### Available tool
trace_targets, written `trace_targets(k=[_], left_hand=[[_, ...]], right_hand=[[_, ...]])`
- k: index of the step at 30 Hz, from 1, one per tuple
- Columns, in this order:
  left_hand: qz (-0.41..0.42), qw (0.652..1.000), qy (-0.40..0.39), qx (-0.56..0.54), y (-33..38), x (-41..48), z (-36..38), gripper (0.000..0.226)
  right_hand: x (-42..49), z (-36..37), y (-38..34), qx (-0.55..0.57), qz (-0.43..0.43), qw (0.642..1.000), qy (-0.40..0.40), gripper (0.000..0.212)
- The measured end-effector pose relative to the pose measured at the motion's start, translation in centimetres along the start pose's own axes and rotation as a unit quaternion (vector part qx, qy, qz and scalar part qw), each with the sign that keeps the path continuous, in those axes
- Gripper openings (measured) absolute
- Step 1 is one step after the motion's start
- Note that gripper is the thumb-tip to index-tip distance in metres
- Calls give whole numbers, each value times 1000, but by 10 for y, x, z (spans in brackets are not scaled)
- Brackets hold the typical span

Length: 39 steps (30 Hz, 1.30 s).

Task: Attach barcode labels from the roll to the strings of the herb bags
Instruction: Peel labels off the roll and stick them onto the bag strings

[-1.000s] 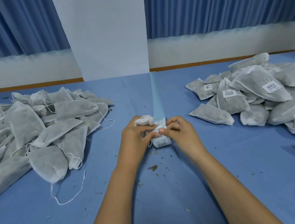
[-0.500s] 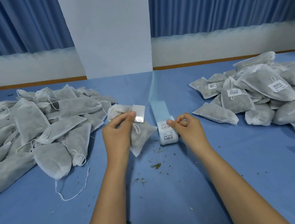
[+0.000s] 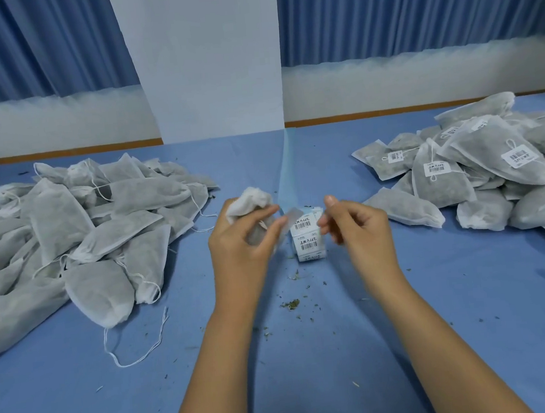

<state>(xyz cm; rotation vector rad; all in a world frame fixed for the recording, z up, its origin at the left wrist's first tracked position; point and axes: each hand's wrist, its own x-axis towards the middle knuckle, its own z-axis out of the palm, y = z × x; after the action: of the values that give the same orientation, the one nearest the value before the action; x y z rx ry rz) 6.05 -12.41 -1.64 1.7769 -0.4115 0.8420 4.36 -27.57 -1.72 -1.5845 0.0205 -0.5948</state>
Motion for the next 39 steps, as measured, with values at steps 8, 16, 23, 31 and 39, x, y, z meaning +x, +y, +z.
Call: trace_targets(k=[8,16,23,31,39], left_hand=[[141,987,-48,59,-6,-2,6,26],[-86,986,-128,-62,3,5,-5,51],[-156,976,-78,-133,0,10,-11,27],[-164,970,-105,-143,0,9,-10,53],[-188,949,-171,-186,4,4,-8,60]], right_hand=[[-4,5,-8,107,153,977,-103,34],[3,-8,-10,137,223,956,-131,18],[-1,-9,-13,36,113,991,-69,20],[-9,4,-15,80,-63,983,-149,11],[-9,7,-11,64,-48,986,-146,11]])
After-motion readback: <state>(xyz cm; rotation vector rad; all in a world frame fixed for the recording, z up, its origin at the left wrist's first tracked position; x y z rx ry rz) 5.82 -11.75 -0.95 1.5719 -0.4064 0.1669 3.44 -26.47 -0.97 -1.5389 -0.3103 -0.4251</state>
